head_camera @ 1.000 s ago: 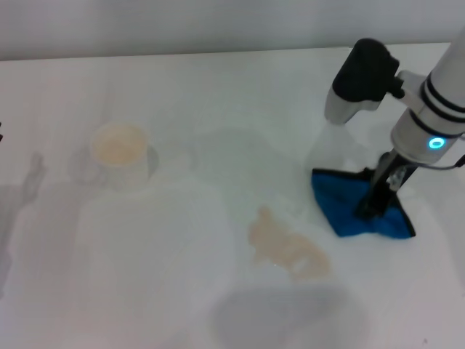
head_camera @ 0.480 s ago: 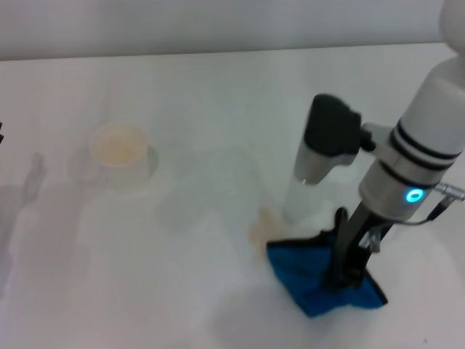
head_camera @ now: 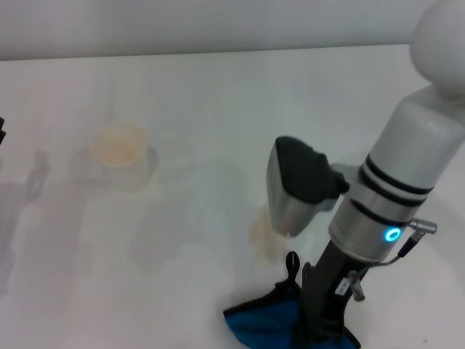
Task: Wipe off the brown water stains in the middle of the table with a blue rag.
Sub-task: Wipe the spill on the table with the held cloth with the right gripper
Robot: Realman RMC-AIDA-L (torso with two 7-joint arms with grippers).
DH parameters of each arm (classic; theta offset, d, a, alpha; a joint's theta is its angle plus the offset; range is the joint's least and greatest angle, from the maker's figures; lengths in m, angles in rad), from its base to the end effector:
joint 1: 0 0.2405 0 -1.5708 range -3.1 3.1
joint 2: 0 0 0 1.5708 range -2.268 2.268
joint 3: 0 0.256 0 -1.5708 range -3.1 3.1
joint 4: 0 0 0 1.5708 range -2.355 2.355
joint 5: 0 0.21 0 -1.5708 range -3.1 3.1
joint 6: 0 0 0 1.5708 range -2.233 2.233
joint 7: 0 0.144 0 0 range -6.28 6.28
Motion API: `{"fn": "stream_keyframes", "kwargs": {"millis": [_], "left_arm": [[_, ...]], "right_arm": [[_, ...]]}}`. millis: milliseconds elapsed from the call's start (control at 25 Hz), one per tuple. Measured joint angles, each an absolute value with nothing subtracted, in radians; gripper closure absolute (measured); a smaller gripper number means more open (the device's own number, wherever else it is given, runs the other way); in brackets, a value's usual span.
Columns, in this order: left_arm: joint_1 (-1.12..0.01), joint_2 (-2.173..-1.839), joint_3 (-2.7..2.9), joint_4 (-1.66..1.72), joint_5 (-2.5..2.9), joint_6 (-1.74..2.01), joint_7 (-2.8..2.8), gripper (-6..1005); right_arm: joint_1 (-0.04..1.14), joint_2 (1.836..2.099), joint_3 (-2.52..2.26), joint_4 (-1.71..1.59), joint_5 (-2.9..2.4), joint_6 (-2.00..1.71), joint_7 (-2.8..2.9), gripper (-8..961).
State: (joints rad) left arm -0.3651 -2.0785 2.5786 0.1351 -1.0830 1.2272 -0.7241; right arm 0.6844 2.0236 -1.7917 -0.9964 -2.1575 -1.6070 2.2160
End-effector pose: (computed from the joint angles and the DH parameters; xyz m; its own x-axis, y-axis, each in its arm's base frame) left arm -0.3477 0.2972 -0.0207 0.2305 0.0762 0.9701 0.9676 -0.1234 -0.2202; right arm 0.1905 0.2836 -0.0799 0.8371 -0.2691 0.4762 -0.3947 -0.8999 0.1854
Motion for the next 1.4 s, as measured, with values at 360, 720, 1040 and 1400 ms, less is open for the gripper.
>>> {"fn": "stream_keyframes", "kwargs": {"millis": [360, 720, 1040, 1400], "left_arm": [[-0.367, -2.079, 2.579, 0.135, -1.083, 1.226, -0.724, 107], [-0.367, -2.079, 2.579, 0.135, -1.083, 1.219, -0.724, 106], [-0.366, -2.080, 2.579, 0.135, -1.083, 1.215, -0.724, 106], [-0.362, -2.080, 2.579, 0.135, -1.083, 1.215, -0.724, 106]], "right_arm": [[0.702, 2.028, -1.887, -0.984, -2.142, -1.540, 2.193, 862], [0.712, 2.028, -1.961, -0.953, -2.128, -1.419, 2.196, 887], [0.712, 2.026, -1.948, -0.939, -2.121, -1.331, 2.197, 894], [0.714, 2.024, -1.944, -0.936, -2.121, -1.259, 2.198, 898]]}}
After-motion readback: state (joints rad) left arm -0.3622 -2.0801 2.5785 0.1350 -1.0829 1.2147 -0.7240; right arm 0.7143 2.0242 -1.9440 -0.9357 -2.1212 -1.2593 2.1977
